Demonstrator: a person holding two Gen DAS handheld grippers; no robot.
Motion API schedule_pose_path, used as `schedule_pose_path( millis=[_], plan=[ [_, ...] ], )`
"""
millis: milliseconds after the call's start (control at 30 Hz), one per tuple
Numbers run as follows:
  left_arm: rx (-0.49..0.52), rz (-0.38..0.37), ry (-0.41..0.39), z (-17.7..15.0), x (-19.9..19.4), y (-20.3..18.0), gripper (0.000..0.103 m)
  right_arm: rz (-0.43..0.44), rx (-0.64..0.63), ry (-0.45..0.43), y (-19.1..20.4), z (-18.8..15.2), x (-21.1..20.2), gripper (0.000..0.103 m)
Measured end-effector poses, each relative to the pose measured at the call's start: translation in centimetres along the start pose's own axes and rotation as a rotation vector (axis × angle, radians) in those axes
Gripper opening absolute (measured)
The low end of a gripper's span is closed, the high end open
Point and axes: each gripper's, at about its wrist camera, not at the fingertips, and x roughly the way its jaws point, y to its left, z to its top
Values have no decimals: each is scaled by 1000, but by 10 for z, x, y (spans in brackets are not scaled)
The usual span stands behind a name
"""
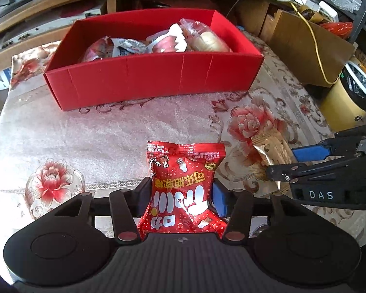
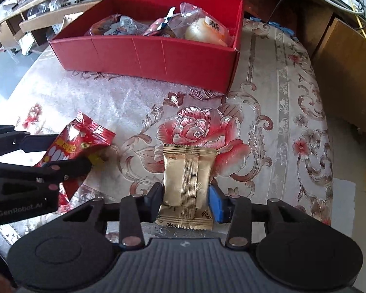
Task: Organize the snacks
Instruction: 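Lift both held packets and carry them over the red box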
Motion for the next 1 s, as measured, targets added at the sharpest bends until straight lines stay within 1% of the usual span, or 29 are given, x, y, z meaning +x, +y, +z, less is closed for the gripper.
schedule_pose_path(
  millis=[367,567,1000],
  plan=[
    [5,5,-18,4,-5,-2,59,9,10,-38,6,4,-10,43],
    [10,2,-31,7,-8,-5,59,28,15,-64,6,9,-15,43],
    [3,4,-75,16,-17,-5,59,41,25,-106,7,17,-25,43]
  ],
)
